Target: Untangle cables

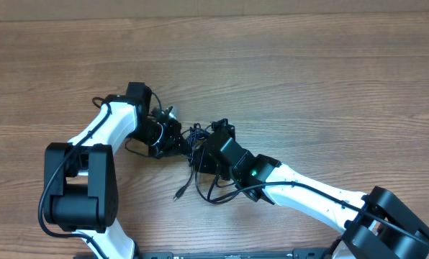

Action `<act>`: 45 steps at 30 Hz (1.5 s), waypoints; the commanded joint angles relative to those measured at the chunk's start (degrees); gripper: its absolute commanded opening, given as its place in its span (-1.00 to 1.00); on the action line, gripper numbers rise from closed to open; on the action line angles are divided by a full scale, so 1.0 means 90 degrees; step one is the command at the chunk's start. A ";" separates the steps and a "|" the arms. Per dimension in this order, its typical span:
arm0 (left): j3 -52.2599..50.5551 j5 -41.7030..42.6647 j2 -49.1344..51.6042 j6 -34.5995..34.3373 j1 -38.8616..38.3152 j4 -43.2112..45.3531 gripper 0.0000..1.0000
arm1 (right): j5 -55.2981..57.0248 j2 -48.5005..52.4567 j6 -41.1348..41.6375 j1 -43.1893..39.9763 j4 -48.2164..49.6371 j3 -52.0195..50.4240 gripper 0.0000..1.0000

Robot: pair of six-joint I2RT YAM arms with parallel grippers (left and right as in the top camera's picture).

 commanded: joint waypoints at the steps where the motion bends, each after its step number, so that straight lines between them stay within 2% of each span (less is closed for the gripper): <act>1: 0.0134 0.0355 0.0061 0.0199 -0.0032 -0.0078 -0.92 | 0.0784 -0.0041 0.0027 -0.0029 0.0015 0.0058 -0.93; 4: 0.0134 0.0355 0.0061 0.0223 -0.0032 -0.0078 -0.92 | 0.0828 0.0053 0.0027 -0.0029 -0.0160 0.0058 -0.92; 11: 0.0134 0.0646 0.0061 0.1144 -0.0029 0.0080 -0.92 | 0.1127 0.0163 0.0350 -0.0148 -0.0393 0.0070 -0.93; 12: 0.0131 0.0070 0.0061 0.1746 -0.0029 0.0318 -0.92 | 0.1049 0.0012 0.0328 -0.0340 -0.0559 0.0073 -0.84; 13: 0.0131 -0.0109 0.0061 0.1736 -0.0029 0.0308 -0.92 | 0.0962 -0.0080 0.0325 -0.0442 -0.0651 0.0073 -0.81; 17: 0.0129 -0.0158 0.0061 0.1681 0.0032 0.0257 -0.92 | -0.1394 -0.0896 -0.0345 -0.1695 -0.0993 0.0073 -0.63; 19: 0.0129 0.0372 0.0061 0.2229 0.0032 0.0182 -0.92 | -0.1821 -0.0882 -0.0345 -0.1994 -0.1333 0.0066 -0.49; 21: 0.0129 0.0726 0.0061 0.2591 0.0032 0.0129 -0.92 | -0.1783 -0.0879 -0.0498 -0.2042 -0.1807 0.0061 -0.16; 22: 0.0129 0.0823 0.0061 0.2693 0.0032 0.0107 -0.92 | -0.1804 -0.0877 -0.0733 -0.1994 -0.2013 0.0058 -0.06; 24: 0.0129 0.1846 0.0061 0.3832 0.0032 -0.0226 -0.92 | -0.1367 -0.0877 -0.0721 -0.1841 -0.2934 0.0058 0.00; 26: 0.0129 0.2025 0.0061 0.4073 0.0034 -0.0325 -0.92 | -0.0733 -0.0877 -0.0481 -0.2059 -0.3279 0.0058 0.01; 30: 0.0131 0.2652 0.0061 0.5003 0.0034 -0.0733 -0.92 | -0.1620 -0.0877 -0.0845 -0.2353 -0.2905 0.0056 0.19; 34: 0.0131 0.2669 0.0061 0.5032 0.0036 -0.0767 -0.92 | -0.2004 -0.0877 -0.1188 -0.2365 -0.2684 0.0056 0.37; 36: 0.0131 0.2667 0.0061 0.5032 0.0041 -0.0767 -0.92 | -0.3206 -0.0877 -0.1520 -0.2363 -0.1943 0.0056 0.40; 39: 0.0131 0.2664 0.0061 0.5032 0.0041 -0.0767 -0.92 | -0.3925 -0.0877 -0.1513 -0.2356 -0.1622 0.0056 0.40; 44: 0.0131 0.2497 0.0061 0.4979 0.0041 -0.0673 -0.90 | -0.4340 -0.0877 -0.1520 -0.2356 -0.1923 0.0056 0.41; 45: 0.0131 0.2497 0.0061 0.4981 0.0041 -0.0673 -0.90 | -0.4561 -0.0877 -0.1518 -0.2356 -0.1899 0.0056 0.31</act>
